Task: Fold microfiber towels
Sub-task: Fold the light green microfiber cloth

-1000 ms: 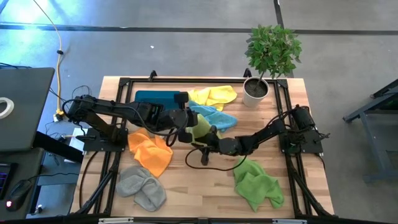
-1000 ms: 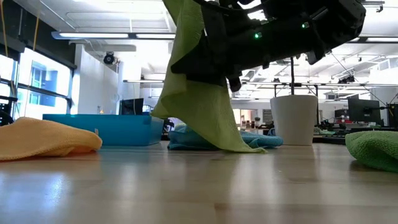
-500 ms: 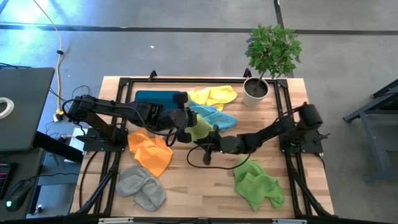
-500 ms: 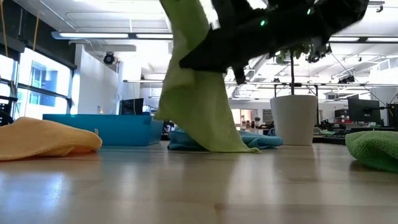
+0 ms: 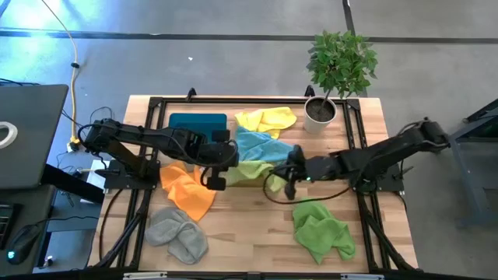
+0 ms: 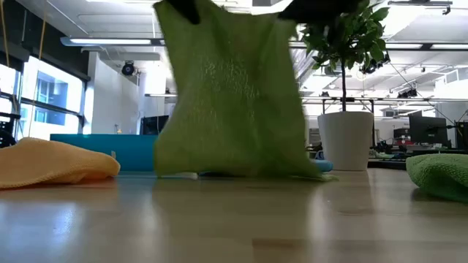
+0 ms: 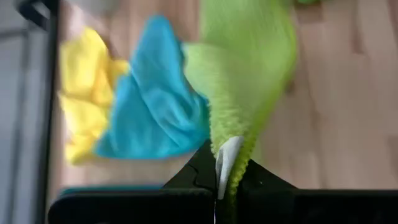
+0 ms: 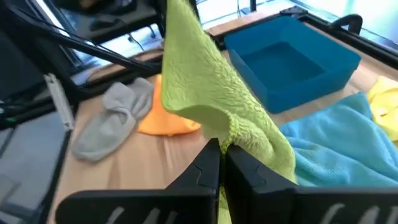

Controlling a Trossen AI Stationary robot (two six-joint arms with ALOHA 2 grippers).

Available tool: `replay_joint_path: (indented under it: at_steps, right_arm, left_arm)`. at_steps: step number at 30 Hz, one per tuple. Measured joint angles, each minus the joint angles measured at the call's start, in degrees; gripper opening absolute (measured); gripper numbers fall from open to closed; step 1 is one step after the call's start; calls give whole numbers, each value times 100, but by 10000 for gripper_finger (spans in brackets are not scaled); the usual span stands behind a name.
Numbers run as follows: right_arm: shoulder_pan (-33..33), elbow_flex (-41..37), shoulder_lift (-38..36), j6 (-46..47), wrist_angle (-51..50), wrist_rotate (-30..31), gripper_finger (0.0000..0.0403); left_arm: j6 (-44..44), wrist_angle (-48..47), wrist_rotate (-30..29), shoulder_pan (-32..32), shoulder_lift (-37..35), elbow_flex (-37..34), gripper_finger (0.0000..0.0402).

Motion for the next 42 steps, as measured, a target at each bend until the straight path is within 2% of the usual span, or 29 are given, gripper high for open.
replay_joint_path:
  at_steps: [4, 7, 12, 16, 21, 28, 31, 33, 35, 37, 42]
  right_arm:
    - [2, 9, -447, -50, -527, -41, 0]
    - [-34, 347, -517, -55, -1513, -33, 0]
    - [-126, 1335, -196, -381, -3221, 239, 0]
    - [-261, 2193, 209, -852, -4429, 471, 0]
    - [-451, 3088, 777, -1715, -5579, 863, 0]
    - [-748, 4364, 1405, -2694, -6617, 1980, 0]
    - [-859, 4810, 1573, -3006, -6785, 2326, 0]
    - [-901, 4978, 1669, -3093, -6888, 2436, 0]
    - [-916, 4992, 1740, -2831, -7041, 2364, 0]
    - [-865, 4905, 1814, -2338, -7275, 2062, 0]
    - [-424, 3967, 1954, -1377, -7344, 1286, 0]
  left_arm:
    - [-425, -557, 165, 1, 0, 1, 0]
    - [-610, -833, 270, 29, 0, -1, 0]
    - [-572, -920, 294, 195, 0, 1, 0]
    - [-56, -908, 59, 372, 0, 1, 0]
    - [697, -901, -1080, 509, 2, 1, 0]
    - [1653, -679, -3305, 572, 2, 1, 0]
    - [1763, -422, -4195, 581, 2, 14, 0]
    - [1581, -431, -4450, 572, 2, 90, 0]
    - [1292, -458, -4401, 499, 0, 117, 0]
    - [895, -622, -3905, 398, 2, 114, 0]
    - [-353, -813, -1362, 74, 2, -3, 0]
